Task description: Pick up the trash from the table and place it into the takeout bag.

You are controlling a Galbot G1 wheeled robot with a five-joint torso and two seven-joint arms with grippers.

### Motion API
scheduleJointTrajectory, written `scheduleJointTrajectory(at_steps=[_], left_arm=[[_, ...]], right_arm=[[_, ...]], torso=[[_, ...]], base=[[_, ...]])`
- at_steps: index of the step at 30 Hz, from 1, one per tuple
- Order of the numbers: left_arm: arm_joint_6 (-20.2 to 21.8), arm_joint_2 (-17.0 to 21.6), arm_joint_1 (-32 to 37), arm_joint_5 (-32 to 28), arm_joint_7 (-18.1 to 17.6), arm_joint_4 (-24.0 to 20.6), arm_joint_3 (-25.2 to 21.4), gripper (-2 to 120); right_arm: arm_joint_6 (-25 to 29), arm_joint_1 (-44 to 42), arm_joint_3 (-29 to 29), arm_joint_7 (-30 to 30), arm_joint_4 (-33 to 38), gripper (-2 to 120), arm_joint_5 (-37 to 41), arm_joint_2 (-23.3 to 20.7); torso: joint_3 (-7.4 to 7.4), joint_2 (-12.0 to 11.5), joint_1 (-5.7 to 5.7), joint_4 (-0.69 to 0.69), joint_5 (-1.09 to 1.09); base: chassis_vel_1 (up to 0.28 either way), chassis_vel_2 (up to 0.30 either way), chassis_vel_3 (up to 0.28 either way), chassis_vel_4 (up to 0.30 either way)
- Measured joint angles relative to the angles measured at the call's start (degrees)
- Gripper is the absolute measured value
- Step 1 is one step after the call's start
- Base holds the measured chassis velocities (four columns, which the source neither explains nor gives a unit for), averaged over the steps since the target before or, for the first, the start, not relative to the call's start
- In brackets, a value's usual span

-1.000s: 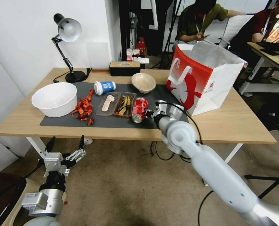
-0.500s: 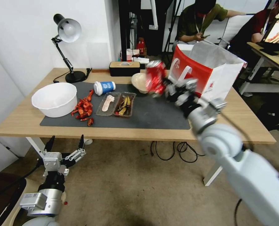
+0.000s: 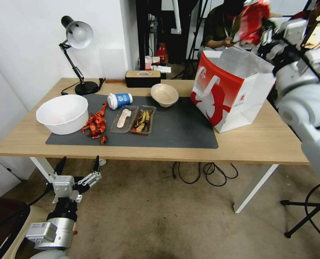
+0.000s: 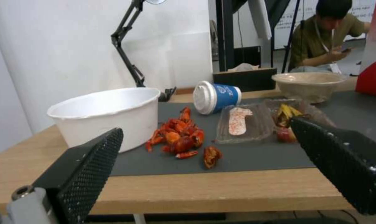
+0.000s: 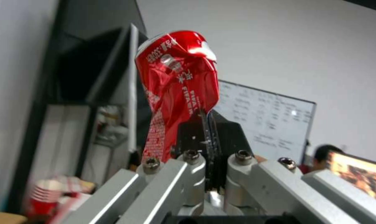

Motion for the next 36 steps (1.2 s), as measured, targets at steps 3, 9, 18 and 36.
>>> scheduleJointTrajectory(at_steps=[3,9,18,36], left_arm=[[-0.1,0.2,-0.1,-0.1,0.0,0.2,0.0,100],[-0.1,0.5,-0.4,-0.3,0.0,0.7,0.0,100],[-0.1,1.4,-1.0,-1.2,0.0,1.5,0.0,100],[0.4,2.1,-1.2,-1.5,0.0,1.9,0.1,100]], right_arm=[[-0.4,0.4,-0.7,0.0,-3.9,0,-1.9,1.0],[0.2,-0.5,-0.9,-0.5,-7.3,0,-4.0,2.8],[2.0,-2.4,-0.9,-1.0,-11.6,0,-8.5,6.0],[1.1,-5.4,0.0,0.1,-10.3,43,-6.7,6.2]], torso=[[0.0,0.0,0.0,-0.01,0.01],[0.0,0.0,0.0,-0.01,0.0],[0.0,0.0,0.0,-0.01,-0.01],[0.0,0.0,0.0,-0.01,-0.01]], base=[[0.0,0.0,0.0,0.0],[0.0,0.0,0.0,0.0],[0.0,0.0,0.0,0.0],[0.0,0.0,0.0,0.0]])
